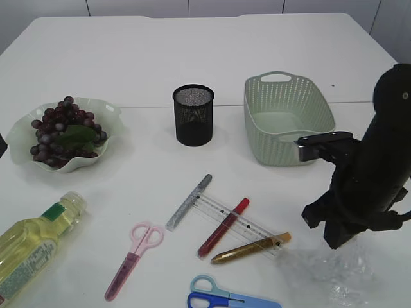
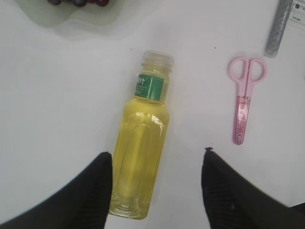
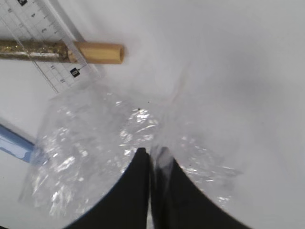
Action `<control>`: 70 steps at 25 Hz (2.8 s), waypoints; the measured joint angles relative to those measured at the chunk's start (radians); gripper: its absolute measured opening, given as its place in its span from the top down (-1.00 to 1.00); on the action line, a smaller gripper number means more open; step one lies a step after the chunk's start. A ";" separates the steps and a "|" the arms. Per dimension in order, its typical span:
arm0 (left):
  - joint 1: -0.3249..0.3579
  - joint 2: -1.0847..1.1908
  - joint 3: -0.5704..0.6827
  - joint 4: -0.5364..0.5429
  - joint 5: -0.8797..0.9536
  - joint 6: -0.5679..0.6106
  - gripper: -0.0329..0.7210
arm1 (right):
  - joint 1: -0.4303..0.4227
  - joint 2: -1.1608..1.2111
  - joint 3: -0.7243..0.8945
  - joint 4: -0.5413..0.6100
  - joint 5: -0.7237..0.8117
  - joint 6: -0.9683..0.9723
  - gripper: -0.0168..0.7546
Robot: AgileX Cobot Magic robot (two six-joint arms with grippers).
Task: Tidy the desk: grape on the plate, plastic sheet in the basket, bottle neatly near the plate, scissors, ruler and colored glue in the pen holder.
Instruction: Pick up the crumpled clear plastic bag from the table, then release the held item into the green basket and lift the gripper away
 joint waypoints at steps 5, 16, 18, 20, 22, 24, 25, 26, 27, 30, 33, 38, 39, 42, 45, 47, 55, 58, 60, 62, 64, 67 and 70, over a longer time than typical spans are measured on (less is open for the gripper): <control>0.000 0.000 0.000 -0.002 0.000 0.002 -0.24 | 0.000 -0.030 0.000 0.000 0.031 -0.007 1.00; 0.000 0.000 0.000 -0.018 0.000 0.006 -0.24 | 0.000 -0.168 -0.056 0.000 0.097 -0.007 1.00; 0.000 0.000 0.000 -0.018 0.000 0.006 -0.24 | 0.000 -0.189 -0.099 0.000 0.115 0.000 1.00; 0.000 0.000 0.000 -0.020 0.000 0.006 -0.24 | 0.000 -0.197 -0.157 0.000 0.132 0.004 1.00; 0.000 0.000 0.000 -0.020 0.000 0.006 -0.24 | 0.000 -0.197 -0.212 0.000 0.136 0.012 1.00; 0.000 0.000 0.000 -0.020 0.000 0.006 -0.24 | 0.000 -0.197 -0.267 -0.012 0.136 0.031 1.00; 0.000 0.000 0.000 -0.020 0.000 0.006 -0.24 | 0.000 -0.197 -0.289 -0.028 0.134 0.047 1.00; 0.000 0.000 0.000 -0.020 0.000 0.006 -0.24 | 0.000 -0.197 -0.315 -0.050 0.129 0.067 1.00; 0.000 0.000 0.000 -0.021 0.000 0.006 -0.24 | 0.000 -0.197 -0.341 -0.071 0.124 0.087 1.00; 0.000 0.000 0.000 -0.021 0.000 0.006 -0.24 | 0.000 -0.173 -0.423 -0.135 0.117 0.123 1.00; 0.000 0.000 0.000 -0.021 0.000 0.008 -0.24 | 0.000 -0.127 -0.501 -0.196 0.108 0.165 1.00; 0.000 0.000 0.000 -0.021 0.002 0.008 -0.24 | 0.000 -0.012 -0.632 -0.298 0.092 0.228 1.00; 0.000 0.000 0.000 -0.021 0.002 0.008 -0.24 | 0.000 0.016 -0.661 -0.317 0.089 0.240 1.00; 0.000 0.000 0.000 -0.021 0.003 0.010 -0.24 | 0.000 0.090 -0.739 -0.356 0.086 0.271 1.00; 0.000 0.000 0.000 -0.021 0.005 0.010 -0.24 | 0.000 0.160 -0.813 -0.380 0.083 0.294 1.00; 0.000 0.000 0.000 -0.021 0.005 0.010 -0.24 | 0.000 0.207 -0.853 -0.389 0.082 0.300 1.00; 0.000 0.000 0.000 -0.021 0.005 0.010 -0.24 | 0.000 0.344 -0.913 -0.517 0.079 0.454 0.82; 0.000 0.000 0.000 -0.021 0.005 0.010 -0.24 | 0.000 0.358 -0.928 -0.544 0.084 0.489 0.43; 0.000 0.000 0.000 -0.024 0.007 0.010 -0.24 | 0.000 0.358 -0.934 -0.544 0.084 0.493 0.10; 0.000 0.000 0.000 -0.024 0.007 0.010 -0.24 | 0.000 0.359 -0.943 -0.540 0.089 0.496 -0.15; 0.000 0.000 0.000 -0.026 0.007 0.011 -0.24 | 0.000 0.359 -0.952 -0.526 0.098 0.497 -0.30; 0.000 0.000 0.000 -0.026 0.007 0.011 -0.24 | 0.000 0.359 -0.989 -0.484 0.141 0.484 -0.36; 0.000 0.000 0.000 -0.026 0.007 0.011 -0.24 | 0.000 0.348 -1.017 -0.421 0.200 0.429 -0.38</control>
